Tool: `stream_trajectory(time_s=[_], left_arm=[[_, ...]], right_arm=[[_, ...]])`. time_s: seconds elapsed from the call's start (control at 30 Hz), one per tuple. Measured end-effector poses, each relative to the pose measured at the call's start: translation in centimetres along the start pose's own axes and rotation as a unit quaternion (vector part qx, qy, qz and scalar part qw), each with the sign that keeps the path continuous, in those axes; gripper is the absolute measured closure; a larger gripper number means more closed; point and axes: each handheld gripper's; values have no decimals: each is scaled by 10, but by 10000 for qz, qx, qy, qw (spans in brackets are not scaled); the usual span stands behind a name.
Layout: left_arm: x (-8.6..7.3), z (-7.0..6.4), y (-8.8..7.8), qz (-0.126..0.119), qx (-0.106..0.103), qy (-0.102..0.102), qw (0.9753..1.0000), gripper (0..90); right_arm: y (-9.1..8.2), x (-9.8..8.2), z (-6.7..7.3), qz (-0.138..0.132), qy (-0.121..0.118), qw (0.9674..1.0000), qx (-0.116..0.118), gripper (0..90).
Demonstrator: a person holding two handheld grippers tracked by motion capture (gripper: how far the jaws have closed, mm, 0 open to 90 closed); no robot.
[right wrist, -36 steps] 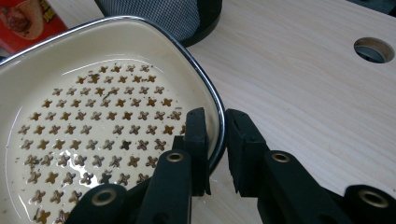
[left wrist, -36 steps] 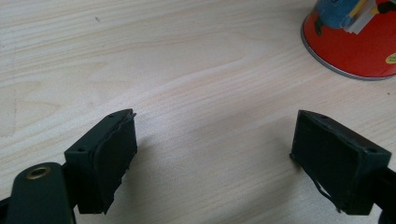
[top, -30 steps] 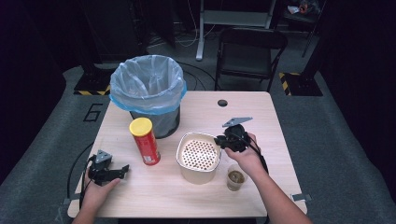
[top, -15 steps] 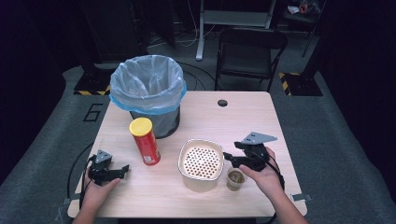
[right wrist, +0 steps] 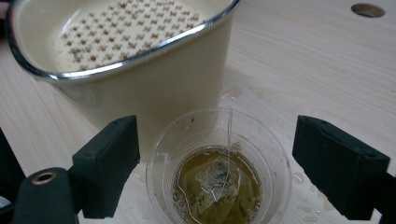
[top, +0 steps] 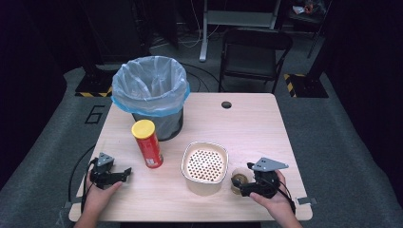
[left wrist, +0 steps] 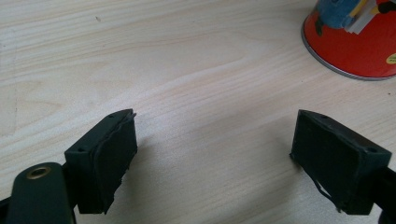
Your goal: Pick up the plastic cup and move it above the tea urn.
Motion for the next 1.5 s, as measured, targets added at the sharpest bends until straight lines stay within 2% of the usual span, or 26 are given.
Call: stream_trajectory(time_s=[0.2,0.33,0.43,0.57,0.63,0.8,1.0,1.07,1.23,1.27,1.37,1.5], left_arm=[[0,0,0,4,-2,-1,10000,138],[0,0,0,1,-2,-3,10000,138],[0,0,0,1,-3,-2,10000,138],[0,0,0,1,-2,-1,10000,138],[0,0,0,1,-3,-1,10000,138],[0,0,0,6,-3,0,10000,138],[0,0,0,1,0,1,10000,138],[0,0,0,3,-1,3,10000,138],[0,0,0,3,0,3,10000,138],[0,0,0,3,0,3,10000,138],[0,0,0,3,0,4,10000,138],[0,0,0,4,-2,-1,10000,138]], right_arm=[[14,-15,4,153,-197,9996,-104,148],[22,-24,4,248,-225,9992,-219,177],[25,-29,3,183,-238,9990,-336,216],[26,-32,3,95,-189,9993,-312,257],[25,-32,4,42,-288,9990,-347,270],[24,-31,7,-5,-275,9992,-295,274],[24,-31,6,-71,-413,9987,-296,298],[24,-31,6,-99,-313,9990,-294,299],[22,-32,1,-130,-191,9995,-213,316],[21,-32,0,-122,-224,9994,-217,321],[17,-28,-5,-117,-181,9997,-82,331],[10,-15,-13,-100,-300,9995,50,342]])
Point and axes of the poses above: each handheld gripper's, and its own axes: y roughly forward along the jaws, x roughly out of its top, z roughly to its left, and after that the axes turned 1 degree about z, right-handed
